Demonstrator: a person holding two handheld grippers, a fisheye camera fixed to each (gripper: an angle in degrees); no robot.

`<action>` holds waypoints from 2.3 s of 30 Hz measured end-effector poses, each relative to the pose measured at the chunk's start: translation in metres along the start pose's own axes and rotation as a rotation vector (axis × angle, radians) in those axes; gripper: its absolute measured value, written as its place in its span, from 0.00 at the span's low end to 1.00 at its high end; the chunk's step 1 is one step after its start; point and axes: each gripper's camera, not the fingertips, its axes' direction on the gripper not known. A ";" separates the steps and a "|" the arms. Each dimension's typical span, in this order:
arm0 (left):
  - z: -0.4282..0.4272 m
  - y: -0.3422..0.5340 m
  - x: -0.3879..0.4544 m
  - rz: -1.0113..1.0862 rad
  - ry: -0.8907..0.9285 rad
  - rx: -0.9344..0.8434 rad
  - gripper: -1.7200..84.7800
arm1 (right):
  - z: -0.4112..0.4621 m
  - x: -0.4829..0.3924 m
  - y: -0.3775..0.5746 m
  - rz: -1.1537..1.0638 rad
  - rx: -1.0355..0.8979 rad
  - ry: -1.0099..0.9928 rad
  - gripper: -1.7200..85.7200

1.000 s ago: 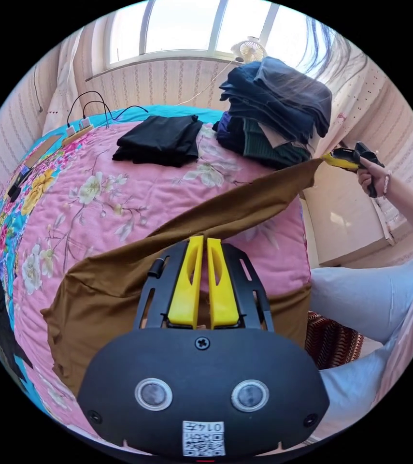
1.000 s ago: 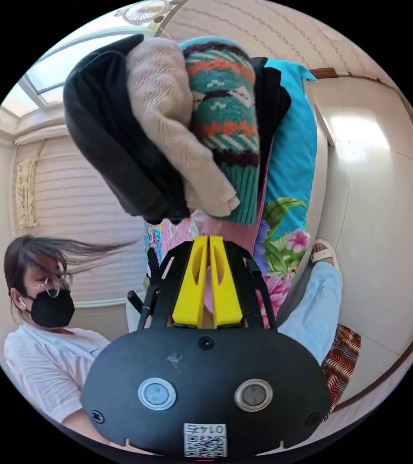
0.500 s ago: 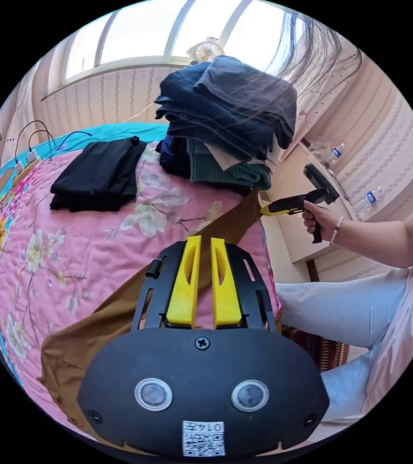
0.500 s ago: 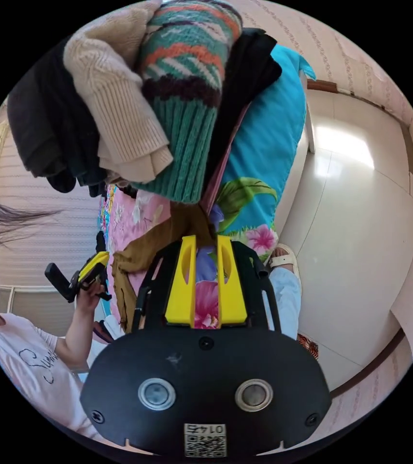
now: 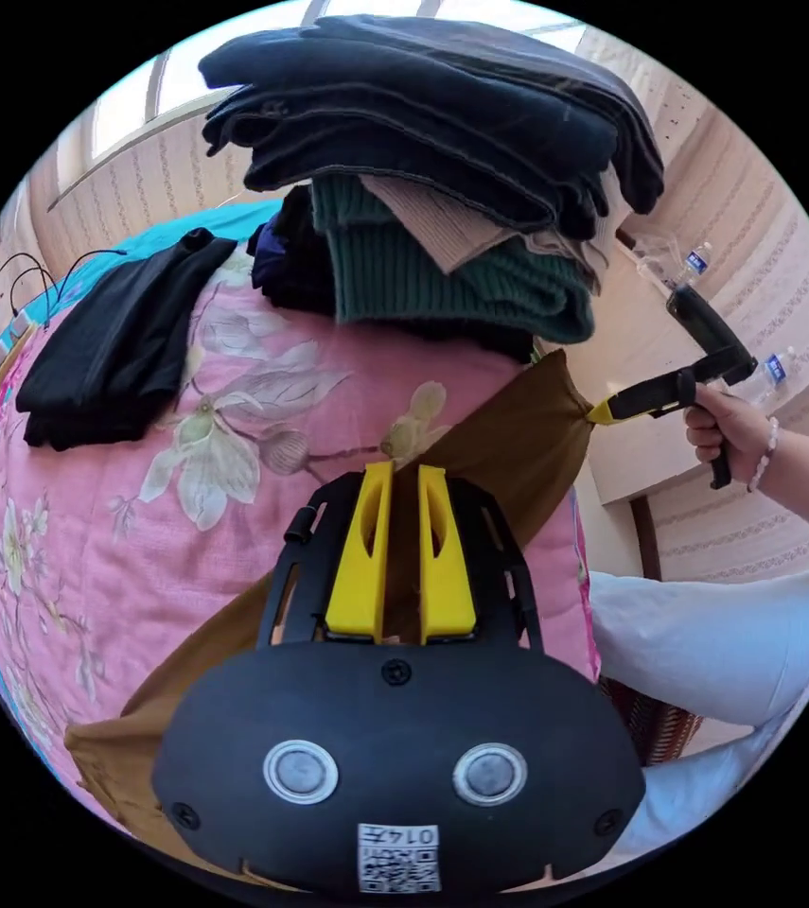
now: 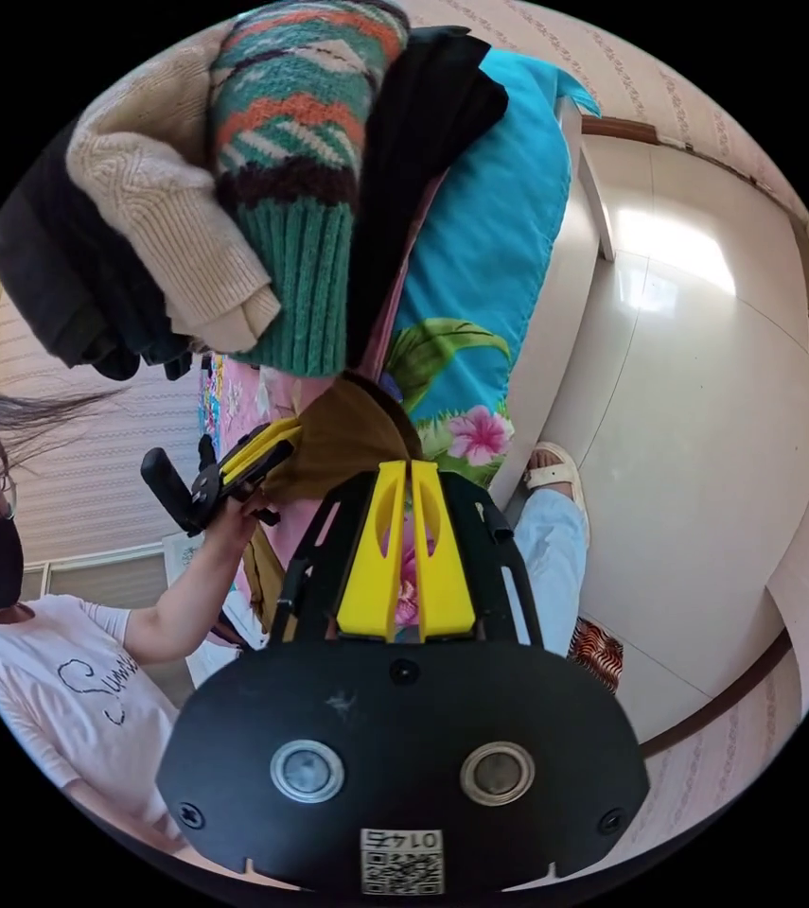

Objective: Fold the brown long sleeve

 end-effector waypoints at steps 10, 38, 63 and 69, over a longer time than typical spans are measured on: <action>-0.155 0.179 -0.010 -0.452 -0.143 0.223 0.06 | 0.051 -0.207 0.021 -0.338 -0.231 0.505 0.02; -0.325 0.498 0.081 -1.050 -0.502 0.351 0.11 | 0.484 -0.847 0.146 -1.069 -1.075 0.039 0.03; -0.541 0.814 0.356 -1.680 -0.663 0.506 0.01 | 0.573 -1.054 0.475 -0.952 -1.787 -0.516 0.03; -0.541 0.941 0.449 -2.030 -0.561 0.794 0.01 | 0.576 -1.096 0.616 -1.409 -1.910 -0.317 0.07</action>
